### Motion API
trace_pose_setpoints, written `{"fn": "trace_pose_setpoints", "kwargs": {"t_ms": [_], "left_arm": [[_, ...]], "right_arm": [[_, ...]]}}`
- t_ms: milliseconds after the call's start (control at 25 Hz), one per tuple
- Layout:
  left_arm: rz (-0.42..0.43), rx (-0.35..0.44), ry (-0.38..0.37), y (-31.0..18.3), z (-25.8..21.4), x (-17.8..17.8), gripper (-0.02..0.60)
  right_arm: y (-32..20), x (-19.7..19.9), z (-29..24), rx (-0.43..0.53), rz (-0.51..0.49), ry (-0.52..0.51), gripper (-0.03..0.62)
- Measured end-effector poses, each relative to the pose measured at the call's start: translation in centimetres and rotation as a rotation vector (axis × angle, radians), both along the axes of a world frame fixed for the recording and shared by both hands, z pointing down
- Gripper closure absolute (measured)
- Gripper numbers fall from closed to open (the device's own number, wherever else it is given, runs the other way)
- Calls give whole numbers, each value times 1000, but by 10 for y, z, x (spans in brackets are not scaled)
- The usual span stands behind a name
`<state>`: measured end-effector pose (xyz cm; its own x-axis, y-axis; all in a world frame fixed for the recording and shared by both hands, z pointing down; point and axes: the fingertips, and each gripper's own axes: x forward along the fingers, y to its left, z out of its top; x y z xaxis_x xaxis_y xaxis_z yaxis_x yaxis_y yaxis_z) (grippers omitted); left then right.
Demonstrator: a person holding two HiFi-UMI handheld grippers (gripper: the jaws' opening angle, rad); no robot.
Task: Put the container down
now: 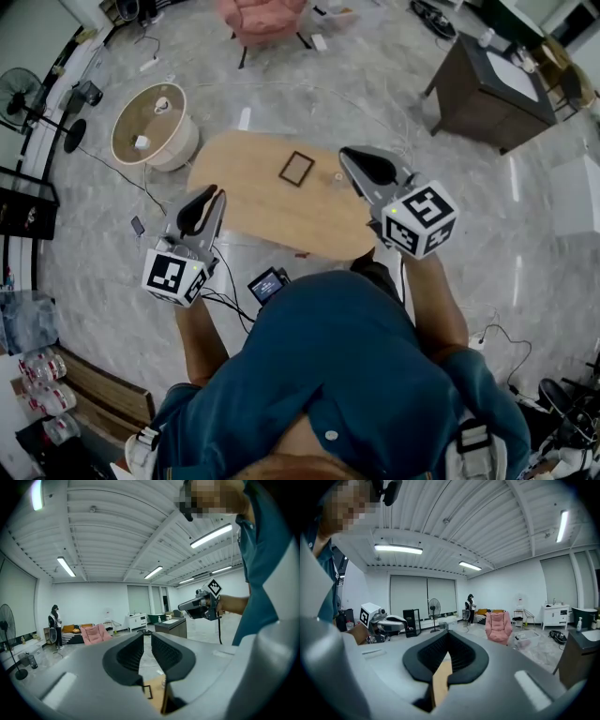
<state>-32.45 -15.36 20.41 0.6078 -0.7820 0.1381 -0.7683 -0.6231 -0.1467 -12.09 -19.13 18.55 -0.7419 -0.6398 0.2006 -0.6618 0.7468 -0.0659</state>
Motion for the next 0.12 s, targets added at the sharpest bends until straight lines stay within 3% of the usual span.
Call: {"fn": "trace_pose_setpoints", "kwargs": {"t_ms": [120], "left_arm": [[-1, -5, 0, 0, -2, 3, 532]], "right_arm": [[-1, 3, -2, -2, -2, 1, 588]]}}
